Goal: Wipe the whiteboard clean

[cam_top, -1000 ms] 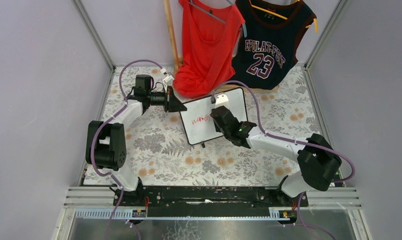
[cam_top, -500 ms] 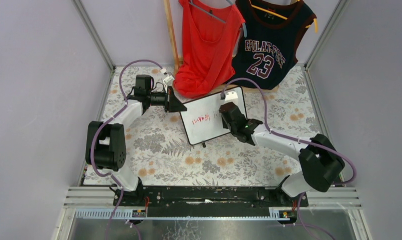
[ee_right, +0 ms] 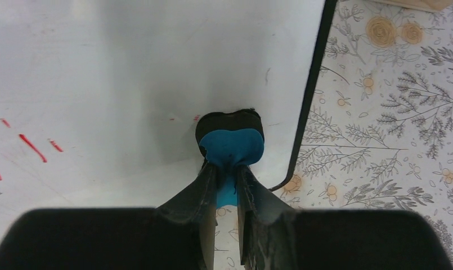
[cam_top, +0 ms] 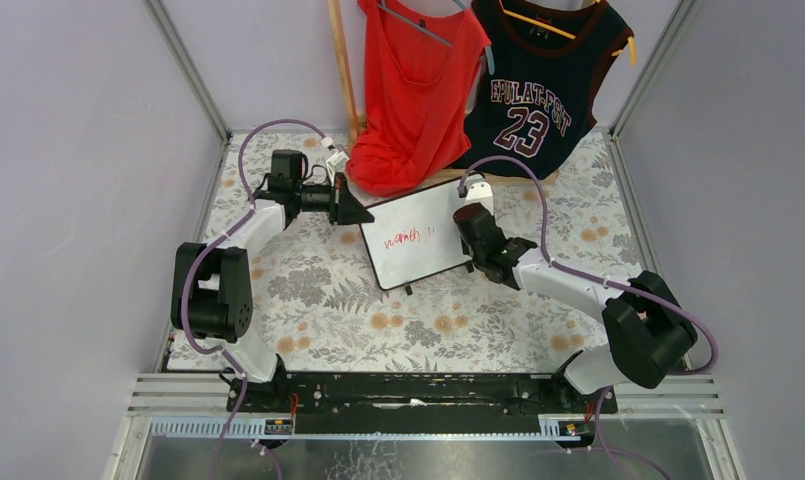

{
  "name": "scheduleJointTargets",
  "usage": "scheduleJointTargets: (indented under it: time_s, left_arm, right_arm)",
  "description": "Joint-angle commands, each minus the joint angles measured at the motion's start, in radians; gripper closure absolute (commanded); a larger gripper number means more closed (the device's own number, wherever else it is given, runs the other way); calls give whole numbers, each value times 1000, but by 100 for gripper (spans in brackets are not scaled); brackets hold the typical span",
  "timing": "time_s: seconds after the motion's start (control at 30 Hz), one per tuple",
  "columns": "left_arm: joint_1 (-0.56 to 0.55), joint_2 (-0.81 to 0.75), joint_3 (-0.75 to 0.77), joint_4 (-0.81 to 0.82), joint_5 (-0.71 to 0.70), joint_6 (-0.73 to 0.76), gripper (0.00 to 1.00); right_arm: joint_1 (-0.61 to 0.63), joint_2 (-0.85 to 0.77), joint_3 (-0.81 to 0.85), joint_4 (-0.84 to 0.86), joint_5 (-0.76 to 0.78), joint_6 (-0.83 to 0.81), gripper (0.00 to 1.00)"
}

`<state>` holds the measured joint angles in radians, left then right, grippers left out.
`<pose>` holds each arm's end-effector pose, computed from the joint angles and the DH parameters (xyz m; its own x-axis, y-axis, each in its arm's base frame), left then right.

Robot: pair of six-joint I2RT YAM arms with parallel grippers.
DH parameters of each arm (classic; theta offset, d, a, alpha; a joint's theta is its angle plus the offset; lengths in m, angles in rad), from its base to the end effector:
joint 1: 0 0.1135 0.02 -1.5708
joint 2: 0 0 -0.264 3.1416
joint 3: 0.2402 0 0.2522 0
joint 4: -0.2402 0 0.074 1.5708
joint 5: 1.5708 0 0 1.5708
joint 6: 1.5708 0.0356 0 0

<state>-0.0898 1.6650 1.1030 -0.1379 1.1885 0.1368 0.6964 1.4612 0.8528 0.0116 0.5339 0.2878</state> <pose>0.3465 -0.0644 0.2403 -0.5346 0.0992 -0.8393 0.8209 0.2971 -0.4877 0.2517 0.1869 0.2263 -0.4785 -0.0816 -0.8743 -0.0975 0.9945 -0.0395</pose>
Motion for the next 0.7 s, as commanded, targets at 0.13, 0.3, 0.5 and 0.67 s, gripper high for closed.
scheduleJointTargets:
  time_s: [0.13, 0.3, 0.5, 0.67]
  left_arm:
    - [-2, 2, -10, -85, -60, 71, 100]
    - [-4, 2, -14, -85, -60, 72, 100]
    - [-3, 2, -5, -85, -58, 68, 100]
    - [-2, 4, 0, -85, -59, 67, 100]
  right_arm:
    - [-51, 4, 93, 5, 82, -49, 100]
    - [-52, 9, 140, -1, 46, -50, 100]
    - [-51, 10, 132, 14, -31, -24, 100]
    - [-49, 32, 105, 52, -134, 16, 100]
